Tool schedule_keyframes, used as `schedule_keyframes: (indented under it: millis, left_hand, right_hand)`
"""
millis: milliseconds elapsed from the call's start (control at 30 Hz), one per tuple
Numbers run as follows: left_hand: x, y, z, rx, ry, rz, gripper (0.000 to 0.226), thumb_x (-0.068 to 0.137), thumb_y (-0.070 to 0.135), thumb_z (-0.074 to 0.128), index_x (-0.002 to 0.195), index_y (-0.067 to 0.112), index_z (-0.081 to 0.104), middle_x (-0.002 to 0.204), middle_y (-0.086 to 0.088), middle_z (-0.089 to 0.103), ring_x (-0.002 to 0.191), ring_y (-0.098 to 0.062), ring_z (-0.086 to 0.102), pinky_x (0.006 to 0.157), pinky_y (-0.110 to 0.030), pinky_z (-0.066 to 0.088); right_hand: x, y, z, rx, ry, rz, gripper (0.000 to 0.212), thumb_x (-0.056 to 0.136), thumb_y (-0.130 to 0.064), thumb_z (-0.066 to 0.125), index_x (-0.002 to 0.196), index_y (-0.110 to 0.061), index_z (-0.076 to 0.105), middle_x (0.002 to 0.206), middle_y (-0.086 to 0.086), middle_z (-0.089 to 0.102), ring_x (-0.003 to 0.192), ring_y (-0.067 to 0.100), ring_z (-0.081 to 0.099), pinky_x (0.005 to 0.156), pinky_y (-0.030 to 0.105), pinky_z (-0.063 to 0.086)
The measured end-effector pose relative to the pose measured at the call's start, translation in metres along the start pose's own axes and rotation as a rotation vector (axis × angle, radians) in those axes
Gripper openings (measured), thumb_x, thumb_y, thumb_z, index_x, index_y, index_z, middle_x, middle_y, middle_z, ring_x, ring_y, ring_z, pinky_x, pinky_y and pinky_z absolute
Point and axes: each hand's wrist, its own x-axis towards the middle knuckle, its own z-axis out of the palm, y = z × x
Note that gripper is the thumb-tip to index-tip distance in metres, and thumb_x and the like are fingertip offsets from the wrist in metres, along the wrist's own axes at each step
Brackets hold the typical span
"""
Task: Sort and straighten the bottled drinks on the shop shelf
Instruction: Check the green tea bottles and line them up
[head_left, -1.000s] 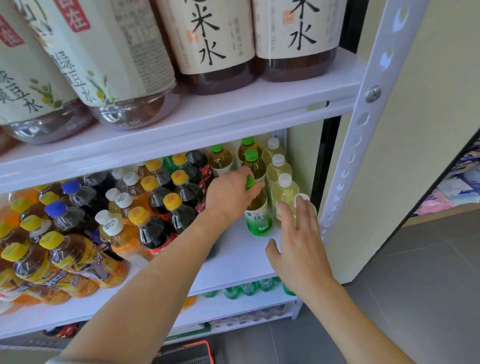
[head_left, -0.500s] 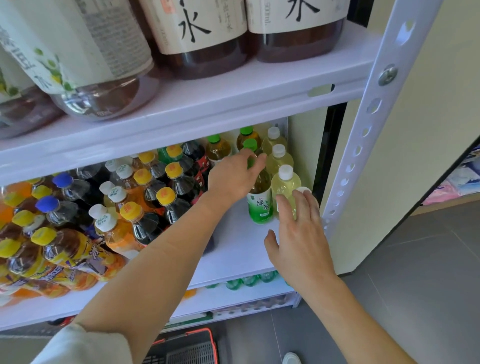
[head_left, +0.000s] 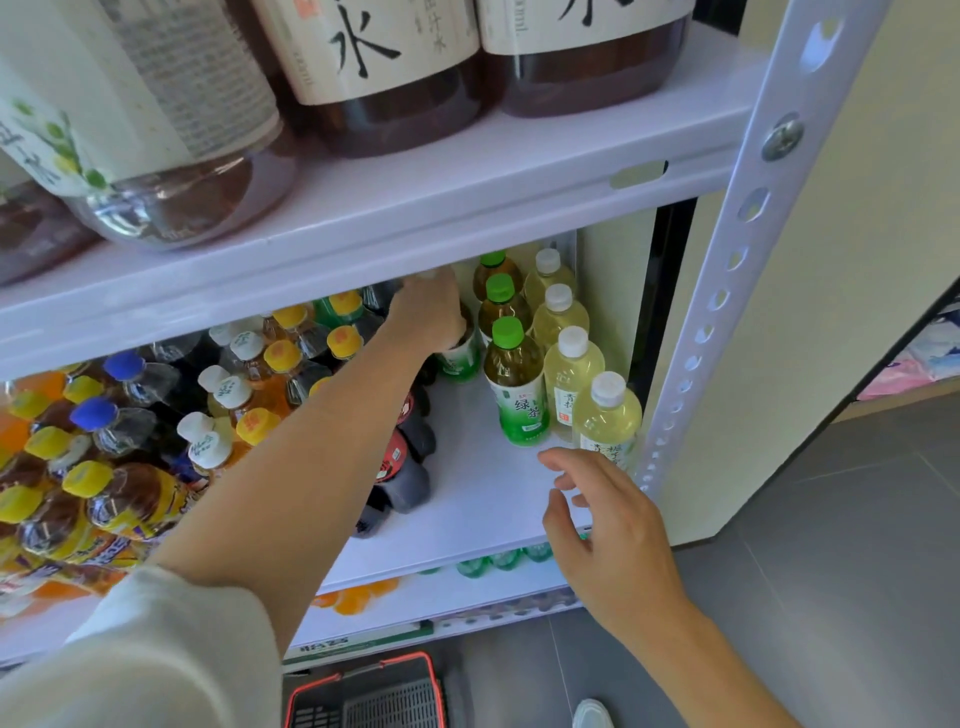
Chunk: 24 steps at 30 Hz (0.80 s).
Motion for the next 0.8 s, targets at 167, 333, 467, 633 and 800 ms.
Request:
schedule_keyframes:
  millis: [167, 333, 467, 633, 800]
  left_hand:
    - [-0.052, 0.008, -0.001, -0.006, -0.026, 0.127, 0.029, 0.092, 0.021, 0.058, 0.117, 0.009, 0.05, 0.106, -0.016, 0.066, 0.098, -0.038, 0.062, 0.073, -0.039, 0.043]
    - [-0.118, -0.001, -0.026, -0.056, 0.286, 0.044, 0.025, 0.096, 0.041, 0.049, 0.107, 0.018, 0.053, 0.074, -0.005, 0.059, 0.065, -0.031, 0.056, 0.053, -0.032, 0.039]
    - [-0.173, -0.006, -0.053, -0.421, 0.498, -0.045, 0.031, 0.085, 0.055, 0.047, 0.085, 0.027, 0.061, 0.059, 0.001, 0.059, 0.057, -0.025, 0.058, 0.048, -0.028, 0.038]
    - [-0.189, -0.028, -0.061, -1.064, 0.474, -0.202, 0.043, 0.081, 0.06, 0.055, 0.071, 0.019, 0.065, 0.055, 0.005, 0.054, 0.053, -0.01, 0.048, 0.057, -0.034, 0.042]
    - [-0.195, -0.043, -0.054, -1.469, 0.325, -0.297, 0.042, 0.069, 0.068, 0.068, 0.068, 0.025, 0.07, 0.085, 0.002, 0.07, 0.08, -0.014, 0.065, 0.084, -0.038, 0.05]
  right_hand:
    - [-0.009, 0.002, 0.004, 0.085, -0.042, 0.113, 0.033, 0.085, 0.001, 0.063, 0.114, -0.015, 0.064, 0.098, -0.008, 0.063, 0.089, 0.007, 0.057, 0.073, 0.037, 0.055]
    - [-0.012, -0.001, 0.007, 0.151, -0.147, 0.207, 0.044, 0.09, -0.019, 0.065, 0.129, -0.031, 0.051, 0.121, -0.019, 0.054, 0.115, -0.003, 0.049, 0.096, 0.031, 0.048]
    - [-0.005, -0.017, 0.006, 0.247, -0.441, 0.245, 0.069, 0.079, -0.064, 0.062, 0.137, -0.053, 0.026, 0.143, -0.025, 0.04, 0.131, -0.006, 0.038, 0.108, 0.026, 0.036]
    - [-0.009, -0.052, -0.005, 0.362, -0.396, 0.129, 0.057, 0.074, -0.072, 0.064, 0.123, -0.06, 0.038, 0.11, -0.023, 0.068, 0.097, 0.002, 0.067, 0.082, 0.042, 0.058]
    - [-0.015, -0.077, -0.013, 0.584, -0.446, 0.224, 0.05, 0.073, -0.061, 0.073, 0.116, -0.041, 0.058, 0.101, -0.005, 0.074, 0.088, 0.014, 0.072, 0.079, 0.042, 0.059]
